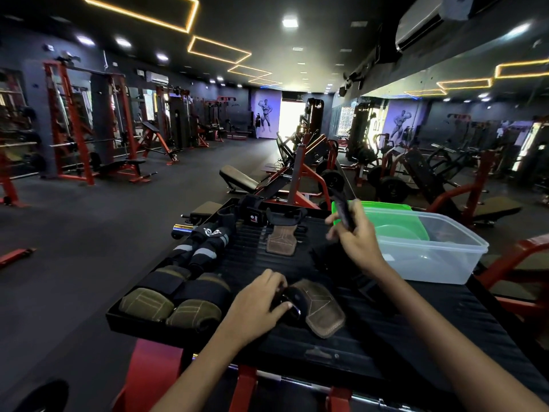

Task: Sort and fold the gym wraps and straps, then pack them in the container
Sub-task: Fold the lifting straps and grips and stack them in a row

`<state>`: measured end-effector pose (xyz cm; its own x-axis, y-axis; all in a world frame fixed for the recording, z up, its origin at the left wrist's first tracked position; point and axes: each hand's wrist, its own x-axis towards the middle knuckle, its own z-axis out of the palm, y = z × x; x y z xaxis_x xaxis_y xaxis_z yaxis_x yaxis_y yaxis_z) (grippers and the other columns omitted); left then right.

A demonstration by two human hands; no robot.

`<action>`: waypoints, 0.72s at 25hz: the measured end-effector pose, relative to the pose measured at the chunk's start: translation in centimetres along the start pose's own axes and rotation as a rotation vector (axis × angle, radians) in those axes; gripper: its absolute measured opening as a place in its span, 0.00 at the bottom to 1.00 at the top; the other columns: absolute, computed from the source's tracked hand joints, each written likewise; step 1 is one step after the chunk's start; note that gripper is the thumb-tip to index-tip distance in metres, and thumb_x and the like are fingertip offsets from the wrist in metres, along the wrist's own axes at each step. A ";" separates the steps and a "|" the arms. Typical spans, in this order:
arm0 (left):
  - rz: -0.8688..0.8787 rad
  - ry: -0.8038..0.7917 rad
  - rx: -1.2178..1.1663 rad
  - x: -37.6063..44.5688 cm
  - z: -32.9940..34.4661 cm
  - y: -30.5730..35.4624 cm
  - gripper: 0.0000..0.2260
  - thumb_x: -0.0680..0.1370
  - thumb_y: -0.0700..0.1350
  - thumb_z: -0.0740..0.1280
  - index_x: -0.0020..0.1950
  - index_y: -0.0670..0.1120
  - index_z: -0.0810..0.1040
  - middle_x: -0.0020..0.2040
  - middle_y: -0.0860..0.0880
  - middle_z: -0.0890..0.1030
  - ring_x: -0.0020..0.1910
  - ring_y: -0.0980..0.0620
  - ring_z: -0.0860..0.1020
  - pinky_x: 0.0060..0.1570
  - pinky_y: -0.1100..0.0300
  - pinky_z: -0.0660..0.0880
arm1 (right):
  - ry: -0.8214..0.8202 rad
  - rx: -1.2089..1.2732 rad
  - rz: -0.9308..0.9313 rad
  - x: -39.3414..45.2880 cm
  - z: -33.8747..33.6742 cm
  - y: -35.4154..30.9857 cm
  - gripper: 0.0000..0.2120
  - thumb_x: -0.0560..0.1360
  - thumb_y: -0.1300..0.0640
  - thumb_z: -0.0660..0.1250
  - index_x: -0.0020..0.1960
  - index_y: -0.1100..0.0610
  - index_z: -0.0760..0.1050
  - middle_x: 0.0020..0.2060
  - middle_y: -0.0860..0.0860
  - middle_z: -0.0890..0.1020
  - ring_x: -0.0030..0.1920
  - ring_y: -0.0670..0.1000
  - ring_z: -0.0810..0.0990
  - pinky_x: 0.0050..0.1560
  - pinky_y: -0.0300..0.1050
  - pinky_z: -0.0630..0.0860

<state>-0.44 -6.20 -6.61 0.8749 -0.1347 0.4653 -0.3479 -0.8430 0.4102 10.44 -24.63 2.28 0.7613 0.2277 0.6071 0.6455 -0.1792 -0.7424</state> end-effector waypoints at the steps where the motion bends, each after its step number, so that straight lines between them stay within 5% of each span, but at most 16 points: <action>1: -0.072 0.002 0.028 0.0 0.0 0.1 0.09 0.76 0.51 0.65 0.52 0.50 0.69 0.44 0.56 0.72 0.43 0.57 0.72 0.45 0.61 0.70 | -0.139 -0.174 -0.057 -1.0 0.1 0.1 0.09 0.73 0.68 0.60 0.47 0.58 0.63 0.39 0.49 0.75 0.35 0.41 0.74 0.41 0.42 0.71; 4: -0.256 -0.150 -0.032 0.3 0.7 -0.4 0.07 0.77 0.51 0.64 0.46 0.49 0.71 0.37 0.54 0.76 0.37 0.55 0.74 0.41 0.59 0.71 | -0.522 -0.463 -0.093 -3.5 1.1 0.5 0.18 0.66 0.50 0.65 0.52 0.54 0.63 0.45 0.47 0.72 0.45 0.46 0.71 0.47 0.44 0.66; 7: -0.390 -0.162 -0.250 0.7 0.8 -0.6 0.06 0.76 0.48 0.66 0.48 0.47 0.78 0.35 0.54 0.77 0.33 0.57 0.74 0.37 0.61 0.71 | -0.661 -0.565 -0.087 -4.7 2.6 1.9 0.27 0.65 0.36 0.56 0.57 0.51 0.70 0.46 0.44 0.72 0.50 0.46 0.70 0.52 0.45 0.64; 10: -0.622 -0.171 -0.551 0.8 0.8 0.2 0.08 0.75 0.49 0.69 0.47 0.44 0.78 0.34 0.50 0.80 0.27 0.56 0.75 0.28 0.65 0.72 | -0.545 -0.570 -0.037 -5.2 3.4 3.2 0.31 0.65 0.31 0.51 0.51 0.52 0.77 0.41 0.46 0.71 0.47 0.46 0.70 0.49 0.44 0.64; 14: -0.797 -0.164 -0.739 0.9 1.0 1.1 0.09 0.75 0.41 0.69 0.38 0.41 0.72 0.32 0.44 0.79 0.24 0.54 0.78 0.24 0.65 0.74 | -0.389 -0.580 -0.074 -5.2 3.5 3.5 0.27 0.63 0.31 0.60 0.40 0.54 0.77 0.35 0.45 0.73 0.41 0.47 0.71 0.43 0.42 0.63; 18: -0.900 -0.131 -0.953 0.5 0.6 0.9 0.09 0.77 0.33 0.60 0.36 0.38 0.72 0.33 0.41 0.79 0.28 0.50 0.81 0.29 0.65 0.78 | -0.351 -0.671 -0.022 -5.7 3.2 2.9 0.15 0.66 0.42 0.73 0.39 0.54 0.77 0.30 0.44 0.67 0.38 0.50 0.70 0.40 0.41 0.59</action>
<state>-0.09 -7.37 -6.44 0.9310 0.1828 -0.3160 0.3171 0.0240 0.9481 7.74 -23.37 -4.23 0.7565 0.5088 0.4109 0.6438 -0.6897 -0.3313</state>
